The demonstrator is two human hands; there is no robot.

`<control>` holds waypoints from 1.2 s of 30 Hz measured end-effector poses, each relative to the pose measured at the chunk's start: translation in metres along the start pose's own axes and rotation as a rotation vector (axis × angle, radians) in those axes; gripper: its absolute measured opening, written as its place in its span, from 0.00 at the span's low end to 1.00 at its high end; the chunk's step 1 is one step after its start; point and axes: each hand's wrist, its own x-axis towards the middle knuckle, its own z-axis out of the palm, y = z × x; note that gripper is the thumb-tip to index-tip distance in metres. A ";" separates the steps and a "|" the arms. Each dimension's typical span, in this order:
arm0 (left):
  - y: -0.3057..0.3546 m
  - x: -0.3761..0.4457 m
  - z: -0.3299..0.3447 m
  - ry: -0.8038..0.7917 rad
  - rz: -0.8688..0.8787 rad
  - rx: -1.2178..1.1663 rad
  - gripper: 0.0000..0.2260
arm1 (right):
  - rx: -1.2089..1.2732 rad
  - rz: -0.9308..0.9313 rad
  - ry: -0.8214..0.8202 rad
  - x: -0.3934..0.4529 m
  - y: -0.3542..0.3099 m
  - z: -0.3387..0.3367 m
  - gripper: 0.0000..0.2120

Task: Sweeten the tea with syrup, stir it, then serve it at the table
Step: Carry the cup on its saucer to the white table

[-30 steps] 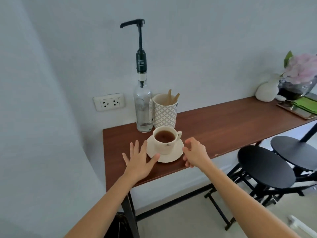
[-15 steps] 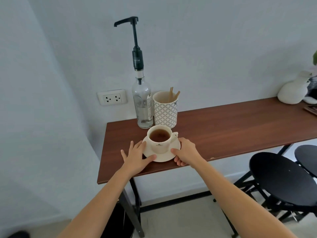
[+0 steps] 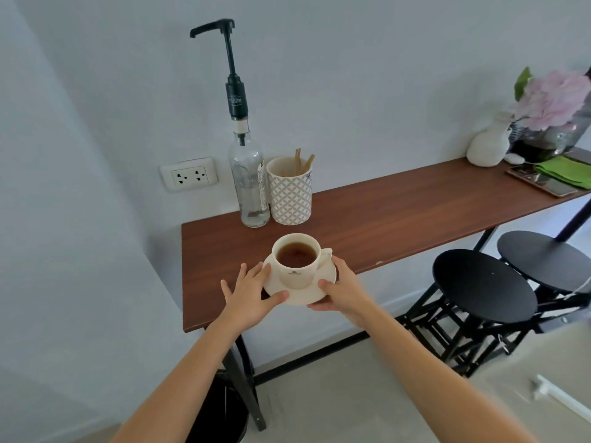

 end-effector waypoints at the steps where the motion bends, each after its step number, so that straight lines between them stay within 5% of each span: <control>1: -0.001 -0.003 0.001 -0.002 0.011 -0.005 0.35 | 0.062 -0.010 0.009 -0.004 0.004 0.001 0.23; 15: 0.011 -0.063 0.012 0.053 0.018 -0.128 0.36 | 0.242 0.049 -0.002 -0.050 0.019 -0.010 0.28; 22: 0.030 -0.119 0.009 0.024 -0.063 -0.596 0.41 | 0.177 0.057 -0.185 -0.076 0.006 -0.022 0.25; 28: 0.047 -0.197 0.011 0.237 -0.107 -0.809 0.28 | 0.080 0.079 -0.383 -0.109 -0.001 -0.014 0.28; 36: 0.038 -0.334 0.022 0.499 -0.323 -0.876 0.30 | -0.037 0.073 -0.675 -0.187 0.013 0.042 0.26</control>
